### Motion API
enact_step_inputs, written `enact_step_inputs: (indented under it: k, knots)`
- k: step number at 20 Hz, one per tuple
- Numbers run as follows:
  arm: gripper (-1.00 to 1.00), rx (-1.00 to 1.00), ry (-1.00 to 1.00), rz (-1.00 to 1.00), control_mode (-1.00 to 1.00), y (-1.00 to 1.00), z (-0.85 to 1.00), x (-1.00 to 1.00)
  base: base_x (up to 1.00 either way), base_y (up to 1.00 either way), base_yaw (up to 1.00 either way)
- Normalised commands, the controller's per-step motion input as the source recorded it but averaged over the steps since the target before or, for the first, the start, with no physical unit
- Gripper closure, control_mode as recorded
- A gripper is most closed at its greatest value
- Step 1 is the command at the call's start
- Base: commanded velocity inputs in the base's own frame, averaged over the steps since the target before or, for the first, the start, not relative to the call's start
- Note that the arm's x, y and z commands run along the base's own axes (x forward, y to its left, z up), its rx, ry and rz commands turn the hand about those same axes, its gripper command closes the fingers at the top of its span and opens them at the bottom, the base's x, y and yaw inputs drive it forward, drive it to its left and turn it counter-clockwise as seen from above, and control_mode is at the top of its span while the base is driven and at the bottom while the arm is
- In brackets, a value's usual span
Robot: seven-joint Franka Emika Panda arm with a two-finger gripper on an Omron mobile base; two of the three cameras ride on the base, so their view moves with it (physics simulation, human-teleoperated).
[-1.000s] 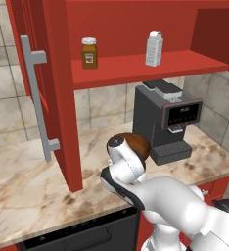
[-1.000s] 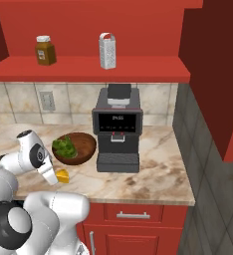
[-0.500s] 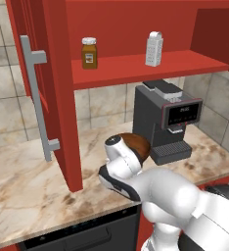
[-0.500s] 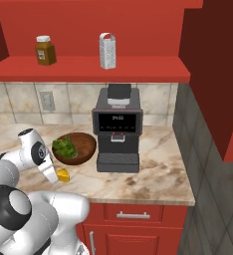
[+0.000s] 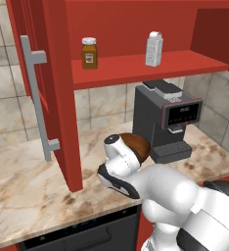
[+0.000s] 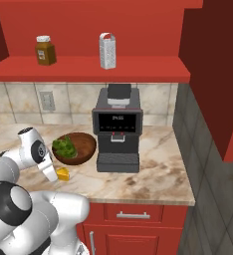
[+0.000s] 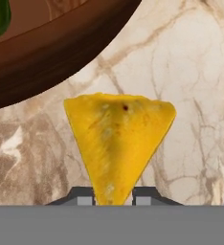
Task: Pick the cheese from the fridge and the cheese grater from the cabinet and place them next to the salad bowl.
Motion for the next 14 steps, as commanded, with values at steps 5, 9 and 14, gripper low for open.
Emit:
enact_step_inputs:
  k: [5,9,14]
  knots:
    - [-1.00,0.00,0.00,0.00,-1.00,0.00,0.00,0.00,0.00,0.00,0.00]
    - [-1.00,0.00,0.00,0.00,-1.00,0.00,0.00,0.00,0.00,0.00,0.00]
    - [-1.00,0.00,0.00,0.00,-1.00,0.00,0.00,0.00,0.00,0.00,0.00]
